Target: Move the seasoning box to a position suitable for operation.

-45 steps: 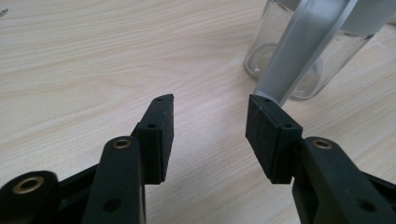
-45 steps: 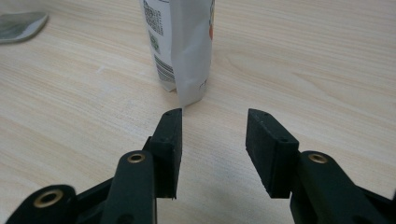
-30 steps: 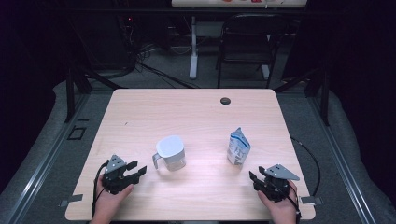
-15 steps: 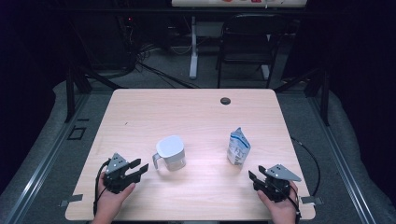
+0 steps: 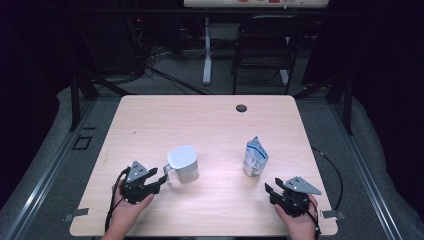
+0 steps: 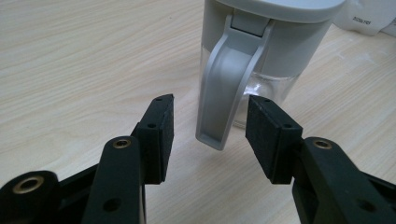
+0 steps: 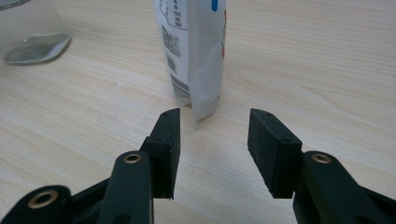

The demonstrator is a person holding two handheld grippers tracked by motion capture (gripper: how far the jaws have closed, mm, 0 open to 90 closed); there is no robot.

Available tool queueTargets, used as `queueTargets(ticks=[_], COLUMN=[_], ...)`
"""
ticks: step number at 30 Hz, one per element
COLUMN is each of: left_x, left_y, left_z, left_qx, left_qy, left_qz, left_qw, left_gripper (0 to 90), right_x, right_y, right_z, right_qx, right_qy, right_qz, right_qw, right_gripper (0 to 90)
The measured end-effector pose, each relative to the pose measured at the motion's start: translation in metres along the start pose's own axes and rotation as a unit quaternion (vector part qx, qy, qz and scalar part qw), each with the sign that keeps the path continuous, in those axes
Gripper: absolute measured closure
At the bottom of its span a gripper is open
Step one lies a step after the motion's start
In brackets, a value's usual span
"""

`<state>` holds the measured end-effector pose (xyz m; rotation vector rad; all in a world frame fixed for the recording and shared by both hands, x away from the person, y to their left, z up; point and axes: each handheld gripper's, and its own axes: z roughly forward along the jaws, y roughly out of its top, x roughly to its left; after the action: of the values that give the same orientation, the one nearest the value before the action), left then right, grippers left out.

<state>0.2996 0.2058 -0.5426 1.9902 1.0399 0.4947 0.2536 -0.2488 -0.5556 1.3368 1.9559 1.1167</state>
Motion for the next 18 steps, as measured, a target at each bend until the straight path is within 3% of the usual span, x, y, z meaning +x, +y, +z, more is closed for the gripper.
queueTargets(ticks=[10,18], left_x=[-0.005,-0.006], left_y=[0.003,0.003], left_z=[0.014,0.019], left_qx=[0.010,0.002], left_qy=[0.019,0.032], left_qz=[0.000,-0.004], left_qw=[0.9998,0.9995], left_gripper=[54.1,63.3], right_x=[-0.001,-0.002], right_y=[-0.001,-0.002], right_z=[0.000,0.000], right_qx=[0.003,0.002], right_qy=[-0.001,-0.001], right_qz=[0.002,0.004], right_qw=[1.0000,1.0000], right_gripper=[54.3,53.5])
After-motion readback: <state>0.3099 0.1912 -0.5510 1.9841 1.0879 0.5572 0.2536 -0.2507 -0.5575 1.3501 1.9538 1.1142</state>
